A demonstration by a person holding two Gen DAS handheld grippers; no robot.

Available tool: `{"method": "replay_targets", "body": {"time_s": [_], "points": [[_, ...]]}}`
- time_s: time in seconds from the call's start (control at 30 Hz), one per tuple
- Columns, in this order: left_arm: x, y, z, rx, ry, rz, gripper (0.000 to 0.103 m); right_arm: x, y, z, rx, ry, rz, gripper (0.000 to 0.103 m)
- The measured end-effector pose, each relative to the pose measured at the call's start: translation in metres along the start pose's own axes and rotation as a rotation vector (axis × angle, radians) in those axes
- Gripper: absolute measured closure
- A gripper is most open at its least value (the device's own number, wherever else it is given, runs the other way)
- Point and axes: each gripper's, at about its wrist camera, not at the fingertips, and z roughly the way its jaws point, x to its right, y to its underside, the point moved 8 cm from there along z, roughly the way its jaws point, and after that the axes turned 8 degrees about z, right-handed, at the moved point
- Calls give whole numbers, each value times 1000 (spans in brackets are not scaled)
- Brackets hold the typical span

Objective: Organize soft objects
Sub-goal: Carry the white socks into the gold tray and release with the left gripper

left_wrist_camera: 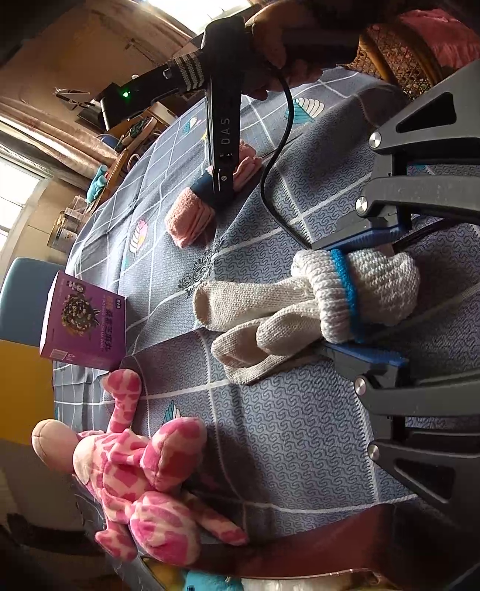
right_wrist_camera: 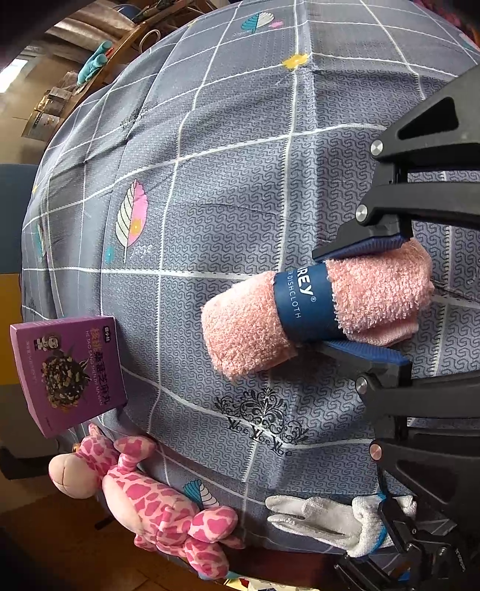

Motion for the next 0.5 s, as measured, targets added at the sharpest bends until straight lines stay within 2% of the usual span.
{"method": "replay_targets", "body": {"time_s": [0.17, 0.3, 0.5], "points": [[-3, 1, -9, 7, -45, 7, 62, 1, 1, 4, -8, -1, -6, 60], [0, -1, -23, 26, -46, 5, 62, 4, -1, 4, -13, -20, 23, 59], [3, -6, -45, 67, -63, 13, 62, 1, 0, 2, 11, 31, -23, 59]]}}
